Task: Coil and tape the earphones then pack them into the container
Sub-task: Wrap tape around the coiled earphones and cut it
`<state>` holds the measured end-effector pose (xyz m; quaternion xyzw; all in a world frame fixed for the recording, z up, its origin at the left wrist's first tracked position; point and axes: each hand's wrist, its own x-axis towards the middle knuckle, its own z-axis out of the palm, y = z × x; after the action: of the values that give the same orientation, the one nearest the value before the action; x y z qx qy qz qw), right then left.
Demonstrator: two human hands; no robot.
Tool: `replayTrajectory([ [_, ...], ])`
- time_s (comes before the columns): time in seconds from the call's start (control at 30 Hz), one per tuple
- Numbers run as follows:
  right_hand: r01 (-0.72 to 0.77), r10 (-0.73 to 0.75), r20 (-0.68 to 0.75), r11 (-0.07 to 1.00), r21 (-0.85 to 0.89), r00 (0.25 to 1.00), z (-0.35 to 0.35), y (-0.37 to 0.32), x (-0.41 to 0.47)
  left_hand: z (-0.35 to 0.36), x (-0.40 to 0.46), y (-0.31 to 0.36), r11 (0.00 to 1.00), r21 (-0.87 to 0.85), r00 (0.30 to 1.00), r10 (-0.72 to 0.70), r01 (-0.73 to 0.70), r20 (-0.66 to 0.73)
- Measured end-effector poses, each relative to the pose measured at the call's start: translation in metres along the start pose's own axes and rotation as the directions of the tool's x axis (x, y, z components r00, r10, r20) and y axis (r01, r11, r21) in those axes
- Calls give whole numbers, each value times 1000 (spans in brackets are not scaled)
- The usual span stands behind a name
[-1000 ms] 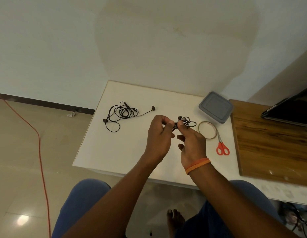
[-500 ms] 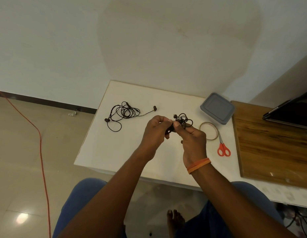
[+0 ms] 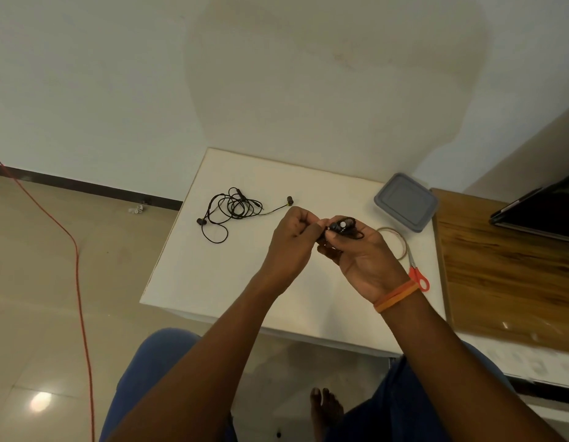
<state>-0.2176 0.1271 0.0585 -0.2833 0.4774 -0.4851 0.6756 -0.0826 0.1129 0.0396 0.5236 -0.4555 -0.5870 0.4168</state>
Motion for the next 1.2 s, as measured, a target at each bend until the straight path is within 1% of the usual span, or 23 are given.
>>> replayTrajectory([
  [0.03,33,-34,-6,998,-61,999,-1,-1,0,0,0,-1,1000,12,1000,4,-4,-9],
  [0.1,126,-138,-31,958,-257,990,-4,-3,1,-1,-1,-1,998,48,999,33,-32,-20],
  [0.17,219,-257,-20,859,-464,966,-6,-4,1,-1,-2,1,995,82,998,59,-56,-35],
  [0.23,265,-323,-9,793,-549,946,-7,-5,2,-1,-2,1,990,119,995,85,-79,-49],
  [0.3,287,-350,-5,778,-559,937,-9,-5,4,-1,-1,2,988,131,994,93,-85,-53],
  [0.37,290,-344,5,782,-552,939,-10,-4,4,-2,-1,2,992,104,996,70,-65,-52],
  [0.47,240,-281,-7,833,-499,960,-7,-4,3,-8,-2,4,997,61,999,49,-47,-24],
  [0.63,179,-217,-26,865,-469,976,-9,-5,3,-12,-3,5,995,100,1000,24,-26,20],
  [0.73,182,-211,-14,873,-452,977,-8,-6,3,-10,-4,7,997,62,997,34,-38,63],
  [0.83,209,-217,38,861,-464,976,-8,-6,3,-11,-2,6,999,18,999,-29,28,40],
  [0.93,271,-249,116,786,-556,961,-9,-6,3,-12,1,5,994,17,994,-109,109,10],
  [1.03,310,-282,145,729,-610,948,-9,-6,4,-14,2,6,977,-36,977,-208,210,47],
  [1.07,330,-305,155,684,-650,940,-10,-6,4,-15,2,6,962,-68,963,-260,264,66],
  [1.13,389,-376,207,516,-763,903,-10,-3,4,-18,3,7,926,-105,930,-354,364,96],
  [1.2,463,-462,289,327,-824,839,-9,1,3,-20,4,8,896,-125,904,-416,427,101],
])
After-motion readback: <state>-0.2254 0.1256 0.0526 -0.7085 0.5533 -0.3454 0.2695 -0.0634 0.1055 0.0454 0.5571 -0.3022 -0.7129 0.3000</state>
